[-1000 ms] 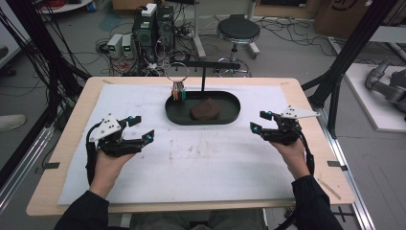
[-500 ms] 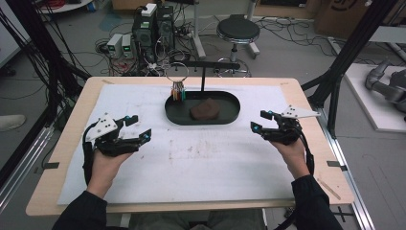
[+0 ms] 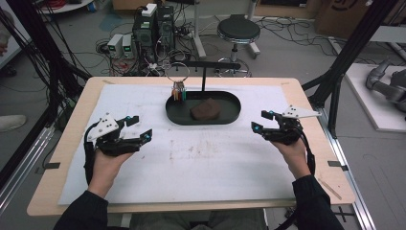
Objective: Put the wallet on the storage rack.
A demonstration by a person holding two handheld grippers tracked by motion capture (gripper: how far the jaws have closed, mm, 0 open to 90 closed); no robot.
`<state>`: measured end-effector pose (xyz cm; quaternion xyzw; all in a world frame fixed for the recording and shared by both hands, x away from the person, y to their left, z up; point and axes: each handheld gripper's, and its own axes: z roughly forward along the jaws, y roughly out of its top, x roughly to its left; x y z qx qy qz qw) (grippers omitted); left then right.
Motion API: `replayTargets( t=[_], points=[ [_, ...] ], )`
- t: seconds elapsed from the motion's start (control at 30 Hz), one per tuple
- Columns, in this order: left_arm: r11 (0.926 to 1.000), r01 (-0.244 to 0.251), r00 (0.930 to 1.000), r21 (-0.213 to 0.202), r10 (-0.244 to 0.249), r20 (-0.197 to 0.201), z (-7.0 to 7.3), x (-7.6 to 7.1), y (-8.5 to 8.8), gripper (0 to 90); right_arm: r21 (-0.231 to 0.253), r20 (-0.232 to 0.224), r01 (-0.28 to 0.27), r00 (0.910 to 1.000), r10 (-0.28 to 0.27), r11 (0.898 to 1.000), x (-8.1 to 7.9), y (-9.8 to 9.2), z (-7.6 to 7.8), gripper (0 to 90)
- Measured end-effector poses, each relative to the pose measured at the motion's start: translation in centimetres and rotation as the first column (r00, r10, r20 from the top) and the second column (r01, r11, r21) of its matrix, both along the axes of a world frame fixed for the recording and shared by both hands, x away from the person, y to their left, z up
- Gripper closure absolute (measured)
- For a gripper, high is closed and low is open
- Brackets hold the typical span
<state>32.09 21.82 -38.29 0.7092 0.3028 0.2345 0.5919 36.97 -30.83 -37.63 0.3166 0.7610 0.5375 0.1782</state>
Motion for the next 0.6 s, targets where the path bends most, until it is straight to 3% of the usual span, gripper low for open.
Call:
replayTargets(
  t=[0.6],
  points=[
    [1.0000,0.002,1.0000,-0.004,-0.002,-0.004,-0.08,0.18,0.12,25.4,0.003,-0.001,-0.001,1.0000,0.001,1.000,0.02,-0.11,0.02,28.9]
  ],
)
